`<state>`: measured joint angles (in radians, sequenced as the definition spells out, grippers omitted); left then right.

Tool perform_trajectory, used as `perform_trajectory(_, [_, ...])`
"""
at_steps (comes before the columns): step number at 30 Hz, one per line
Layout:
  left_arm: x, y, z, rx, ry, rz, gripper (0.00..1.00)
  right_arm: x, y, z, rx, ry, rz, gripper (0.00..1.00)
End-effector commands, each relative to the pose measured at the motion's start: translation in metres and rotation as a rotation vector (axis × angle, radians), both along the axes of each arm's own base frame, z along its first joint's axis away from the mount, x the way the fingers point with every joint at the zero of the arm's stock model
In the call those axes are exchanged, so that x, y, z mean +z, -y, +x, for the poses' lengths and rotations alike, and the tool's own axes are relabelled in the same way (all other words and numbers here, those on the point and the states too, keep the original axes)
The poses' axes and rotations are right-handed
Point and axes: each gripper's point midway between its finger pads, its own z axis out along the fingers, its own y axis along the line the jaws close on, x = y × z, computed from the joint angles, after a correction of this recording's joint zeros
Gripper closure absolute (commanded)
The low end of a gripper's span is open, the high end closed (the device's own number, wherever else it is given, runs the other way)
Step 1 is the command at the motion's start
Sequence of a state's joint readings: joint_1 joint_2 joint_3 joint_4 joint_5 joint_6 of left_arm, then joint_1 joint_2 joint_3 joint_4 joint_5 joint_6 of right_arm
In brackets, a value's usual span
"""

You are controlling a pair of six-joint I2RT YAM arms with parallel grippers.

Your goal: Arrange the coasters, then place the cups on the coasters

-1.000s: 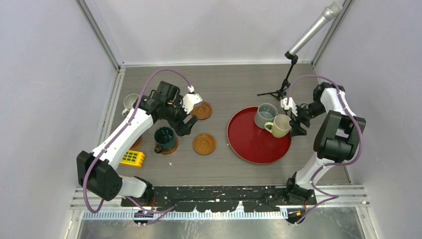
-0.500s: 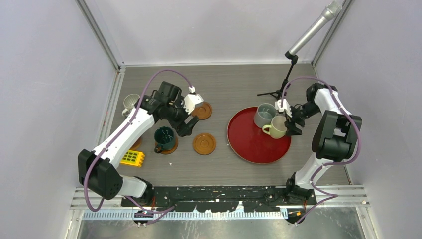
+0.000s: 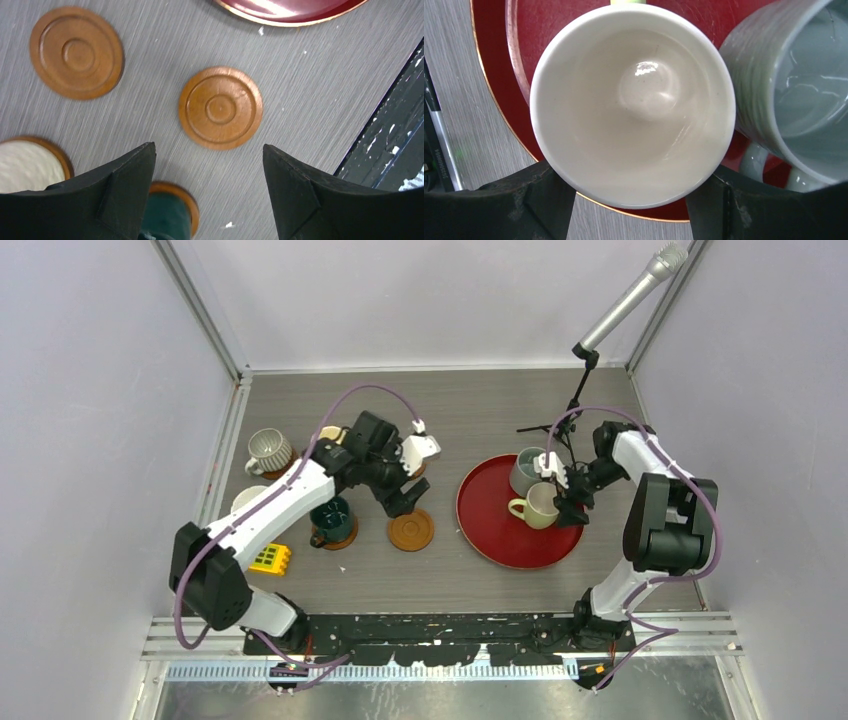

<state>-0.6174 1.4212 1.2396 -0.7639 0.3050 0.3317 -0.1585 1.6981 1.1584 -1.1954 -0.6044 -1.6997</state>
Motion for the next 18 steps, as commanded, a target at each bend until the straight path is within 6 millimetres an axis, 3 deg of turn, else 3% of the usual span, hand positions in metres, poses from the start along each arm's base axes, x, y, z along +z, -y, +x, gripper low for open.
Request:
perform_trajectory(1, [-0.006,0.042,0.009,-0.057,0.049,-0.055,0.21,0.009,-0.018,-0.001,-0.035,0.029,0.035,0.25])
perform_trajectory(5, [-0.020,0.082,-0.006,-0.282,0.083,-0.052,0.24,0.012,-0.025,-0.002,-0.048,0.031,0.042,0.25])
perform_trajectory(9, [-0.028,0.105,0.004,-0.292,0.069,-0.054,0.25,0.016,-0.030,-0.001,-0.087,0.053,0.058,0.25])
perform_trajectory(18, [-0.039,0.124,0.004,-0.333,0.056,-0.073,0.25,0.014,-0.029,-0.010,-0.109,0.041,0.034,0.25])
